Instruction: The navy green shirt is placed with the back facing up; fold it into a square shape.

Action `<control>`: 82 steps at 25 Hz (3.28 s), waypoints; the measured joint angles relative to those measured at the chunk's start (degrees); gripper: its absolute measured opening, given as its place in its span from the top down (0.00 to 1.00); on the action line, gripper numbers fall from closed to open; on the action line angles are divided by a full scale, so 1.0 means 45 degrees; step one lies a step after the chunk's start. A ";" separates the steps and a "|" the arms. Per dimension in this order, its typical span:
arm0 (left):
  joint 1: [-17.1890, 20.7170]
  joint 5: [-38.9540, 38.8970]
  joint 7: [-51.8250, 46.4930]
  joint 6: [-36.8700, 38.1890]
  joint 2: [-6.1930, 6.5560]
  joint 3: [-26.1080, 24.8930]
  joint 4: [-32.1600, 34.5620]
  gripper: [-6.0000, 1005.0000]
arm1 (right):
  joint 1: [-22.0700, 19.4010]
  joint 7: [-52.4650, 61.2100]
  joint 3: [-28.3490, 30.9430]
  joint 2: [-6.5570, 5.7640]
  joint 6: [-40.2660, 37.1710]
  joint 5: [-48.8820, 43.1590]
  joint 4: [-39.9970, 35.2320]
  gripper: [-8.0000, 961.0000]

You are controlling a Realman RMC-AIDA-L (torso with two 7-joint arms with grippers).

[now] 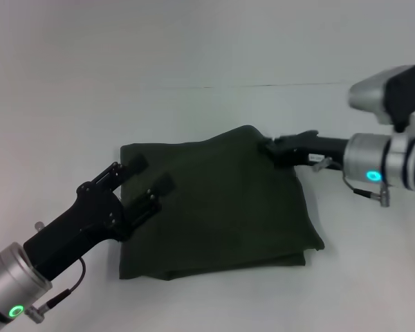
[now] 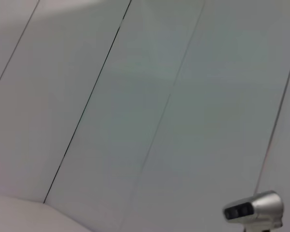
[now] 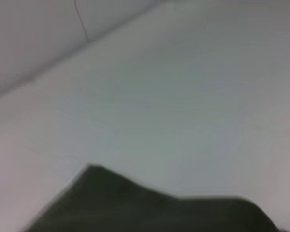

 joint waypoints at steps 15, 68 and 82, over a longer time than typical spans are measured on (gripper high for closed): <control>0.0215 0.0148 -0.1126 0.2146 0.0082 0.0155 0.2237 0.27 | -0.3998 -0.3354 0.2188 -0.0908 -0.8406 0.2346 -0.1853 0.78; 0.0792 0.0624 -0.4651 0.1329 0.0310 0.5953 0.4332 0.28 | -0.2627 -0.1516 0.2398 -0.1134 -1.1722 -0.3246 -0.2796 0.07; 0.0790 0.0624 -0.4644 0.1339 0.0311 0.5899 0.4332 0.28 | -0.2627 -0.1520 0.2407 -0.1114 -1.1722 -0.3245 -0.2766 0.07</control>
